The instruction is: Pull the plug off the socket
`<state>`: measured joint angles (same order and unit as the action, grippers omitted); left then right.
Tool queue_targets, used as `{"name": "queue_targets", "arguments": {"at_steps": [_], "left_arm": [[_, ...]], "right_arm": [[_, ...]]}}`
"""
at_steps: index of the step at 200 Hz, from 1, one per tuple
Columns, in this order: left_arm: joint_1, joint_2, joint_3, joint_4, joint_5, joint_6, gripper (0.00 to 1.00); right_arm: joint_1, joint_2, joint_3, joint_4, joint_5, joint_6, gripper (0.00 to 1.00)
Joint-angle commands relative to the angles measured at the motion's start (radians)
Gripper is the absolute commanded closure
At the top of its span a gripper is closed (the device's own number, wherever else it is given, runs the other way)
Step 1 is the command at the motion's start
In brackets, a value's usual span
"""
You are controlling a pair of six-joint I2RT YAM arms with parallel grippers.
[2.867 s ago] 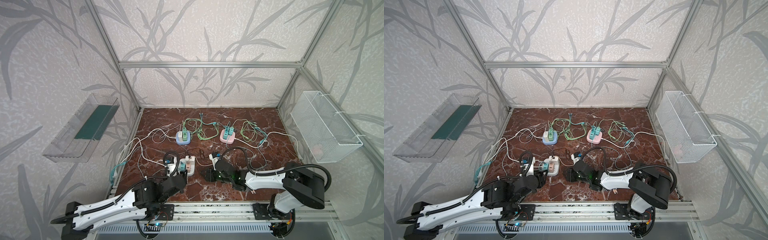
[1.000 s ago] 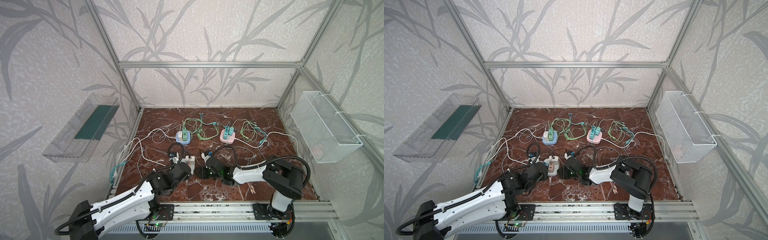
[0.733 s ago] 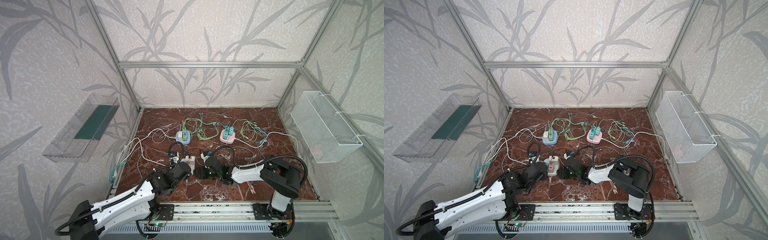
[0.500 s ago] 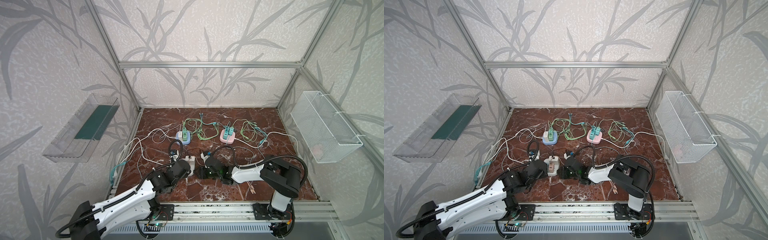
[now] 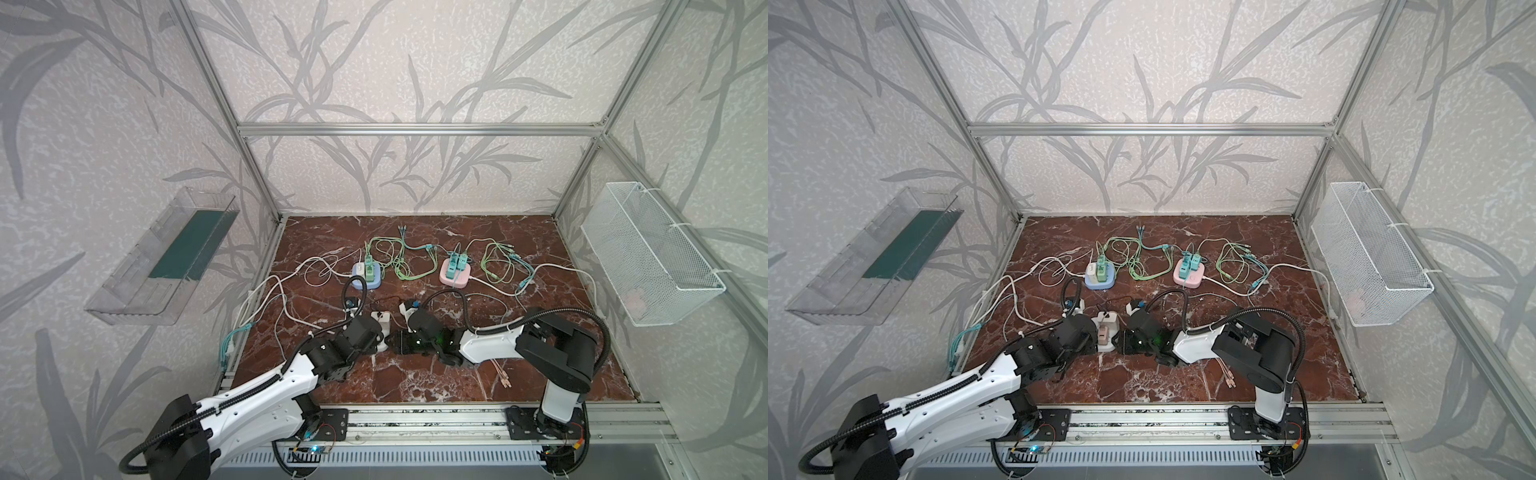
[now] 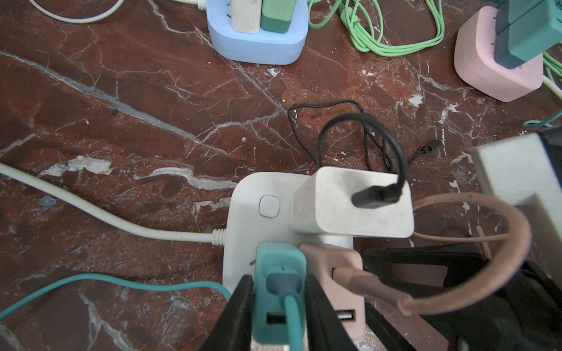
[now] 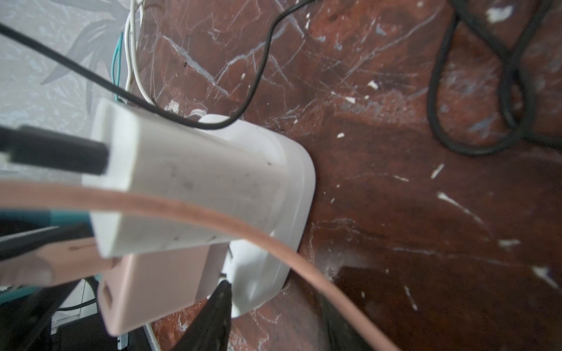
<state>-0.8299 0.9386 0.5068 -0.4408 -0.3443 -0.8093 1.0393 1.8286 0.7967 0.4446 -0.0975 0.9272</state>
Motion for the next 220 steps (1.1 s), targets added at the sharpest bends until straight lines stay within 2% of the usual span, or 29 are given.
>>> {"name": "queue_targets", "arguments": {"at_steps": [1, 64, 69, 96, 161, 220], "left_arm": [[0.003, 0.012, -0.005, -0.008, 0.010, 0.006, 0.70], [0.003, 0.085, 0.016, 0.013, 0.054, 0.019, 0.67], [0.004, 0.094, 0.019, 0.010, 0.056, 0.020, 0.66], [0.003, 0.105, 0.020, 0.007, 0.064, 0.013, 0.65], [0.003, 0.150, 0.035, 0.060, 0.104, 0.022, 0.79], [0.000, 0.161, 0.069, 0.074, 0.154, 0.042, 0.84]], "right_arm": [[-0.011, 0.020, 0.024, 0.006, -0.010, -0.005, 0.52], [-0.010, 0.008, 0.003, 0.006, -0.013, -0.015, 0.52], [-0.040, 0.007, 0.001, 0.006, -0.012, -0.016, 0.52], [-0.043, -0.005, -0.016, 0.012, -0.007, -0.015, 0.52], [-0.052, -0.017, -0.042, 0.029, -0.017, -0.020, 0.52], [-0.052, -0.015, -0.037, 0.018, -0.012, -0.024, 0.52]]}}
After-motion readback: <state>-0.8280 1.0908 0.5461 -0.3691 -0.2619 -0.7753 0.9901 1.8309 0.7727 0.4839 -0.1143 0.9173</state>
